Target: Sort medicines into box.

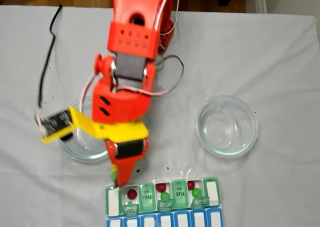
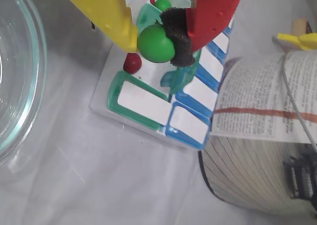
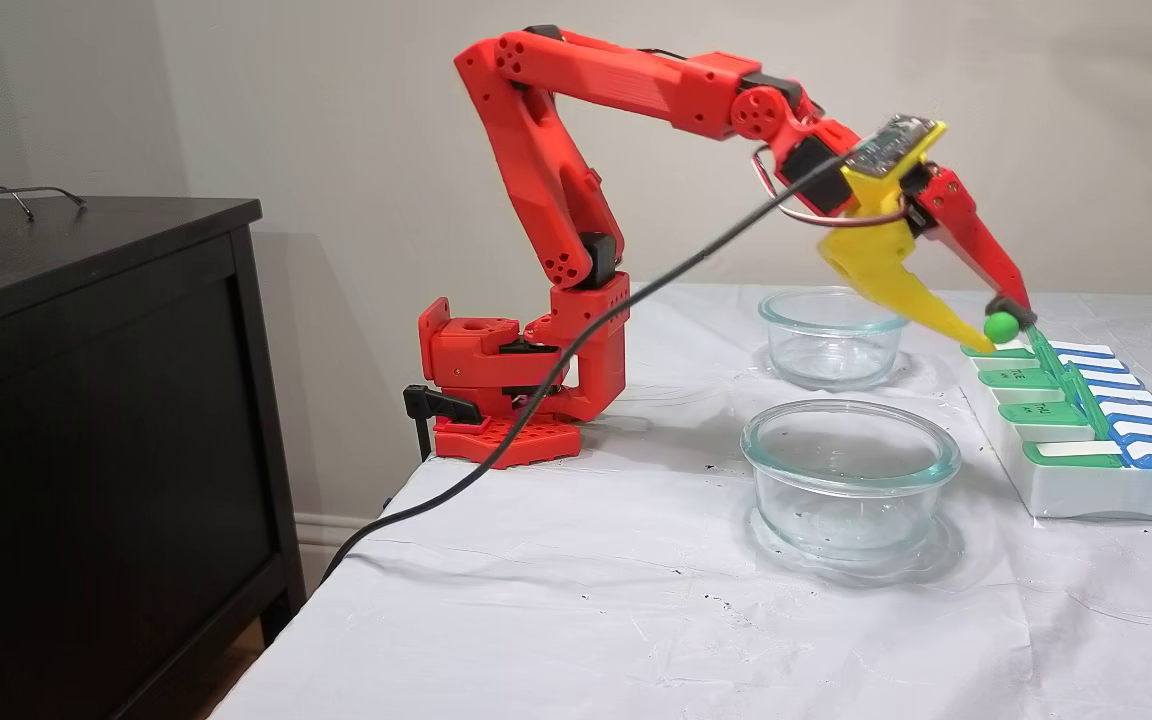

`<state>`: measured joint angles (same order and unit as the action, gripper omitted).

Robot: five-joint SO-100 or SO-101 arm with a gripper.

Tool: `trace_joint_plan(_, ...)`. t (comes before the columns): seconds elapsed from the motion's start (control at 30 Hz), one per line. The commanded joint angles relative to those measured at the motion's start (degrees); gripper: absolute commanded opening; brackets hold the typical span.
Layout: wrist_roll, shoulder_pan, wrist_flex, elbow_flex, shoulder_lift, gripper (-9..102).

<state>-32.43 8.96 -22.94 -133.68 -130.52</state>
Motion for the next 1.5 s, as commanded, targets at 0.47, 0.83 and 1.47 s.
trace_joint_plan(0.47, -4.4, -3.3, 12.7, 2.1, 6.5, 0)
trace_joint_plan(0.83, -5.5, -3.4, 14.9, 2.1, 9.8, 0)
trace_joint_plan(1.47, -5.5, -4.8, 18.6, 9.5, 23.4, 0)
